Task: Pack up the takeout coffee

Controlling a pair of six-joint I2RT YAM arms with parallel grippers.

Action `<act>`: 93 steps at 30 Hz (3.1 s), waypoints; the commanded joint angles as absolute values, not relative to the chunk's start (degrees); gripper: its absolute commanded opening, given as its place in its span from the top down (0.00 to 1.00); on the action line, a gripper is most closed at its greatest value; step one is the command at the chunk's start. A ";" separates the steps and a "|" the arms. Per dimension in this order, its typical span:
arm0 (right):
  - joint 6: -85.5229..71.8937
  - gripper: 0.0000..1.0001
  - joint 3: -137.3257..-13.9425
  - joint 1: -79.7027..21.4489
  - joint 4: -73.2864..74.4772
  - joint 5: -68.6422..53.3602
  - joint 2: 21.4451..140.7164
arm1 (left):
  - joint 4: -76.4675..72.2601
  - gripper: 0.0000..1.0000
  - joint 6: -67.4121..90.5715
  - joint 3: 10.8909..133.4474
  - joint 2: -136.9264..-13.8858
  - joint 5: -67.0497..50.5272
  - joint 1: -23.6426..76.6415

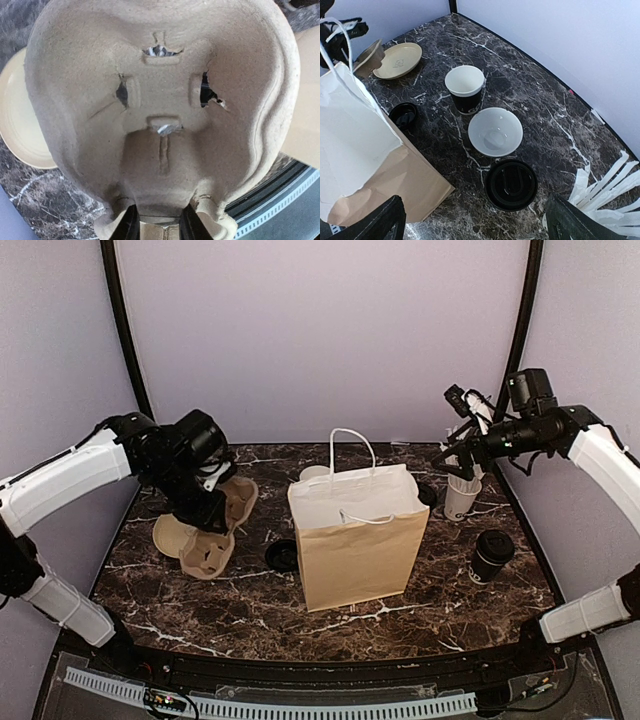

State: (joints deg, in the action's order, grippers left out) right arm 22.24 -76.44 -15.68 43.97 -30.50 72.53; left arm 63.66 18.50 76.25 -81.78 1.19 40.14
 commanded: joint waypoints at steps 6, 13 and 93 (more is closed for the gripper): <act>25.49 0.02 -83.40 -16.54 47.21 -39.14 74.84 | 65.81 0.81 12.78 102.61 -78.88 -2.81 41.10; 24.91 0.02 -84.33 -17.91 47.72 -37.67 76.08 | 43.13 0.83 10.72 104.30 -74.81 -16.16 44.09; 30.49 0.04 -68.73 -27.25 50.77 -39.05 76.43 | 67.14 0.87 2.38 111.48 -105.10 -1.73 62.78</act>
